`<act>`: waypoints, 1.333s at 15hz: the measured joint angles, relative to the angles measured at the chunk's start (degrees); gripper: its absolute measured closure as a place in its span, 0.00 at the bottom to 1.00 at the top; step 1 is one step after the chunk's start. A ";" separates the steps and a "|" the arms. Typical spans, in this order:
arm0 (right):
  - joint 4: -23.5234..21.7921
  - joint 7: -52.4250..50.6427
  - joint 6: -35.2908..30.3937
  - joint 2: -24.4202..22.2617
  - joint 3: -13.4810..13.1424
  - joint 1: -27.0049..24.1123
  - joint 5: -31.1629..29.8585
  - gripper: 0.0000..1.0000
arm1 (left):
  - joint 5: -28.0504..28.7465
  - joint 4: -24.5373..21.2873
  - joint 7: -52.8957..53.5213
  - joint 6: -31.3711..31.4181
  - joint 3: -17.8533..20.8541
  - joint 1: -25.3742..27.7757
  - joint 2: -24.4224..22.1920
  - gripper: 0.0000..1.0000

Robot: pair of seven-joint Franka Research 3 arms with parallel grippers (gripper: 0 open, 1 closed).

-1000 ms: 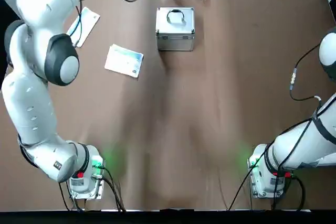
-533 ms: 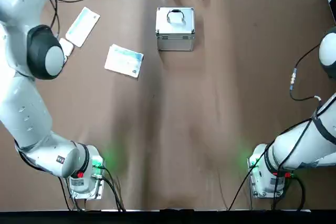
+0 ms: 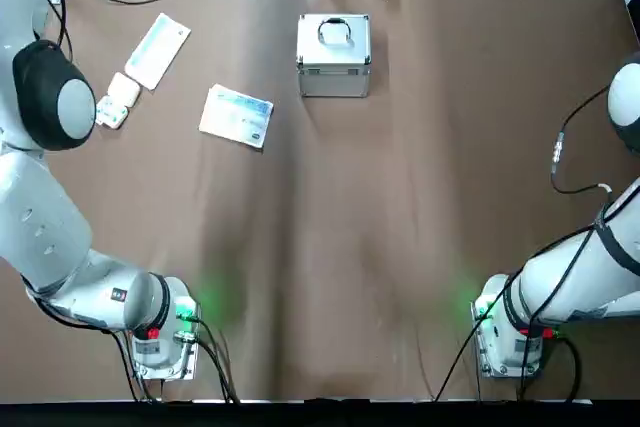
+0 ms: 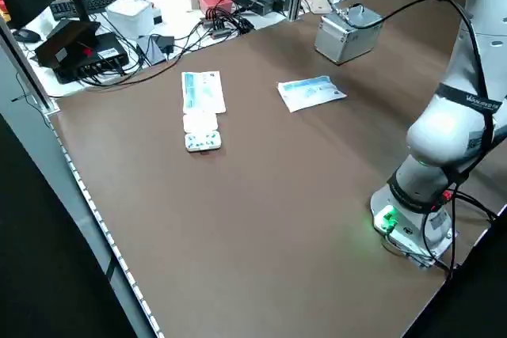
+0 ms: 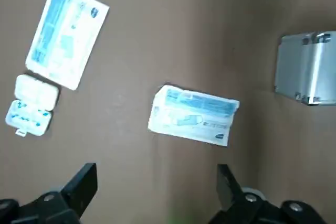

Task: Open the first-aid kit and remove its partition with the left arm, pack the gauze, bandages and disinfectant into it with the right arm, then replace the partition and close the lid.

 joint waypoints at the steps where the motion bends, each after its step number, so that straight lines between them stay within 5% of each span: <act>1: 0.00 -0.01 0.00 -0.18 -0.04 -0.32 0.23 0.01 | 0.84 -1.70 0.00 1.02 -0.02 -0.02 -0.93 0.00; 7: -0.22 -0.02 0.12 -0.73 -0.02 -0.47 0.58 0.01 | 2.54 -14.62 0.02 9.89 -0.10 0.33 -10.11 0.00; 20: -8.17 0.27 3.56 -5.69 0.35 0.15 0.71 0.01 | 3.73 -15.27 0.49 10.79 -0.23 0.29 -11.24 0.00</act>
